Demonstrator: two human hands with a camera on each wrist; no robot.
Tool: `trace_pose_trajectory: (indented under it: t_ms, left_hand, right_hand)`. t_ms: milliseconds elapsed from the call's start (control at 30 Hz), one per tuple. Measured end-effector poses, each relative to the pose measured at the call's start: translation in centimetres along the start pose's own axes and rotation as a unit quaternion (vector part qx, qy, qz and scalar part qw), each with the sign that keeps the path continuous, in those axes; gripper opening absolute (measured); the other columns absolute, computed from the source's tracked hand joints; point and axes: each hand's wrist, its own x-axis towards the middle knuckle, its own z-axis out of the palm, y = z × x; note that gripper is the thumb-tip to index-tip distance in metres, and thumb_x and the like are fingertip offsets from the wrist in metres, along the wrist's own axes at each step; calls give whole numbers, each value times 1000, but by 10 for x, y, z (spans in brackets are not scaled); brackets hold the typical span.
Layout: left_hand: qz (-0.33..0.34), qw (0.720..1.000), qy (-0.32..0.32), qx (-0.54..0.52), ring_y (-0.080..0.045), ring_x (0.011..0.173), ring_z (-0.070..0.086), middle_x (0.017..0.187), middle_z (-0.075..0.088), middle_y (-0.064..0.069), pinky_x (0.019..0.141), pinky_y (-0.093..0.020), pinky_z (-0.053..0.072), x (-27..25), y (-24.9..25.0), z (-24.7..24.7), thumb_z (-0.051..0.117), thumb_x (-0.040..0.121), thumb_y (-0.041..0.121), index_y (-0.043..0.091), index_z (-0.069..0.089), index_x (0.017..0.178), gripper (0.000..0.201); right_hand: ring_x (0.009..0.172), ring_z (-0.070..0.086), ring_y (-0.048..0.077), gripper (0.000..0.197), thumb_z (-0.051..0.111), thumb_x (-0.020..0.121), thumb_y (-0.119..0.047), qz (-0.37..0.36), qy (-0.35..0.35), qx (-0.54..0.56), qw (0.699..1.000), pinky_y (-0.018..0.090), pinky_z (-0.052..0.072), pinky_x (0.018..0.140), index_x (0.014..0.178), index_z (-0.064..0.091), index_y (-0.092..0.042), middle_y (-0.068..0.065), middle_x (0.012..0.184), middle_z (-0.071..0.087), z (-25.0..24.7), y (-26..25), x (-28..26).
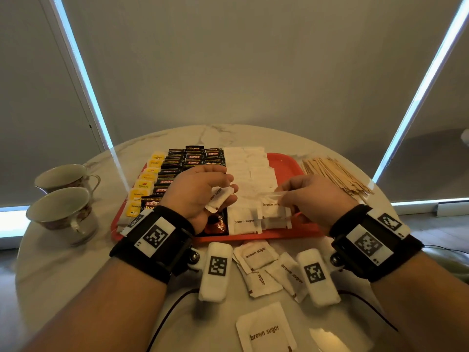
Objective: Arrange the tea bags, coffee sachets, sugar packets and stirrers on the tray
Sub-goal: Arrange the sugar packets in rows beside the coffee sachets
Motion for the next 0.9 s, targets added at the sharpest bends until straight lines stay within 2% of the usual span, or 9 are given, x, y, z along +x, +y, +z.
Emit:
trace_pose_trajectory:
  t_ms: [100,300,400,533,667,767,833,900]
  left_hand:
    - [-7,1000,3,-4,-29,90,74,108,69,-15,58,-32,61,0,1,1,58,92,-14,8,64,107,27]
    - [-11,1000,12,-14,-30,92,74,110,69,-17,60,-32,63,-1,1,1,56,92,-14,6,63,112,29]
    - [-14,1000,18,-21,-30,90,75,110,69,-17,58,-32,62,-1,2,1,58,92,-14,6,63,114,30]
    - [-14,999,19,-27,-30,89,75,108,70,-17,61,-33,64,-2,2,1,57,91,-15,5,63,114,31]
    - [-13,999,17,-24,-31,91,75,109,70,-17,63,-34,65,-2,2,1,57,91,-15,5,63,116,32]
    - [-13,1000,16,-20,-31,91,75,110,70,-17,63,-34,65,-2,2,1,56,92,-15,6,63,116,32]
    - [-15,1000,14,-17,-31,92,74,110,69,-17,64,-34,65,-2,2,2,56,92,-15,6,62,115,32]
    - [-18,1000,15,-16,-31,92,74,111,69,-17,64,-34,65,-2,1,2,56,92,-15,7,62,114,32]
  right_hand:
    - [54,51,11,12,68,91,-9,32,2,-25,999,26,43,51,90,77,-17,2,72,66,-2,6,-5]
    - [66,60,14,6,75,88,-16,52,0,-71,996,25,50,55,86,78,-21,2,76,70,-1,5,-9]
    - [70,62,14,5,75,89,-17,52,1,-63,997,24,50,56,88,77,-22,1,83,71,-1,4,-12]
    - [71,62,15,7,74,89,-18,25,39,-34,998,33,56,69,88,76,-24,-1,84,71,-1,5,-13]
    - [79,66,16,9,70,91,-19,-25,85,-1,996,36,59,74,87,75,-25,-3,89,72,1,0,-16]
    - [73,67,16,11,65,94,-10,-19,38,49,998,38,61,77,90,75,-13,5,88,74,9,-4,-18]
    - [68,65,18,12,63,95,-6,1,-5,63,998,35,60,73,92,75,-5,13,85,74,15,-4,-18]
    - [65,66,17,14,62,96,-7,13,-27,60,998,32,59,72,94,75,-2,14,85,75,18,-2,-18]
